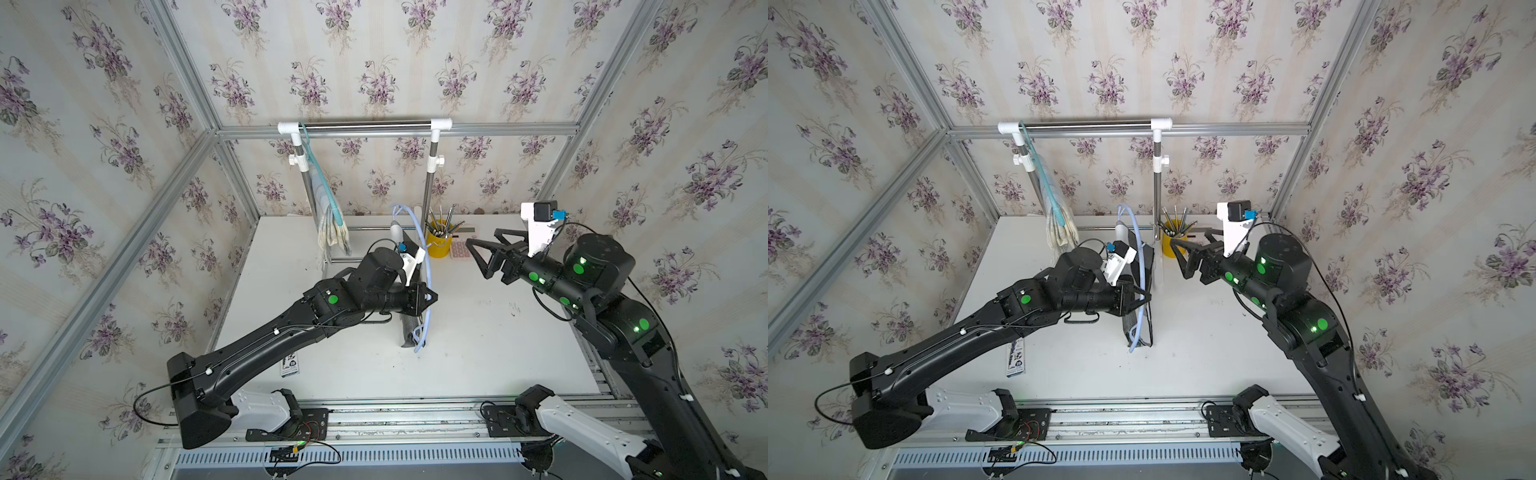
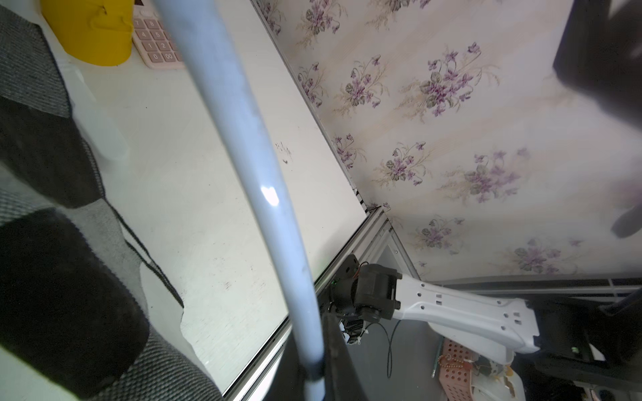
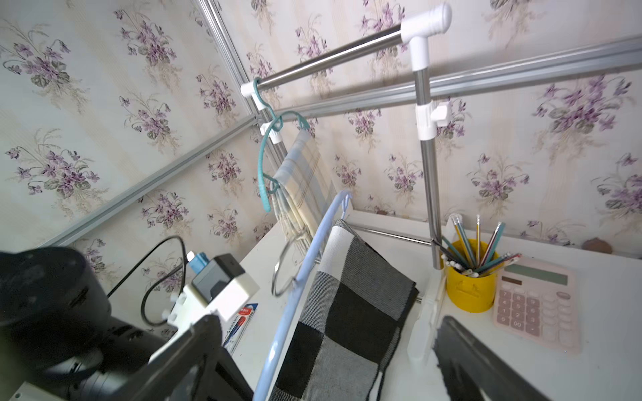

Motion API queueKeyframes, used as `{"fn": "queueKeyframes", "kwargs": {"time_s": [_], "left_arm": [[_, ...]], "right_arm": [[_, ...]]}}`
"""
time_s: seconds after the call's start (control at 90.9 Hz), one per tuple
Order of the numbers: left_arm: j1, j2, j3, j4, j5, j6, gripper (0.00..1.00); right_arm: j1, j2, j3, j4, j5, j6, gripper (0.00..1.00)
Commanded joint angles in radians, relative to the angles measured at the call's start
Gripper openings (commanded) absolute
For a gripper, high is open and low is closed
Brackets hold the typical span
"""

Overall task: Hang the scarf on the hanger
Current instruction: Place the hanger at the clothesline.

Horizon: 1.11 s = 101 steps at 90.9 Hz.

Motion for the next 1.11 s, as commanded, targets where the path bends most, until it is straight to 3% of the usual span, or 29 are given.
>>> {"fn": "queueKeyframes", "kwargs": {"time_s": [0.0, 0.198, 0.495, 0.803, 1.1], "left_arm": [[0.077, -0.007, 0.047, 0.117, 0.138, 0.007, 0.00], [0.244, 0.067, 0.240, 0.086, 0.318, -0.027, 0.00], [0.442, 0.272, 0.463, 0.216, 0.530, -0.273, 0.00], [0.514, 0.462, 0.691, 0.314, 0.625, -0.432, 0.00], [0.587, 0.617, 0.908, 0.252, 0.650, -0.497, 0.00]], "right_arm": [[-0.001, -0.061, -0.055, 0.102, 0.127, -0.026, 1.00], [-0.001, -0.147, -0.153, 0.167, 0.134, -0.031, 1.00], [-0.001, -0.137, -0.154, 0.129, 0.107, -0.029, 1.00], [-0.001, -0.141, -0.170, 0.104, 0.094, -0.036, 1.00], [-0.001, -0.099, -0.152, 0.095, 0.045, -0.005, 0.99]]}}
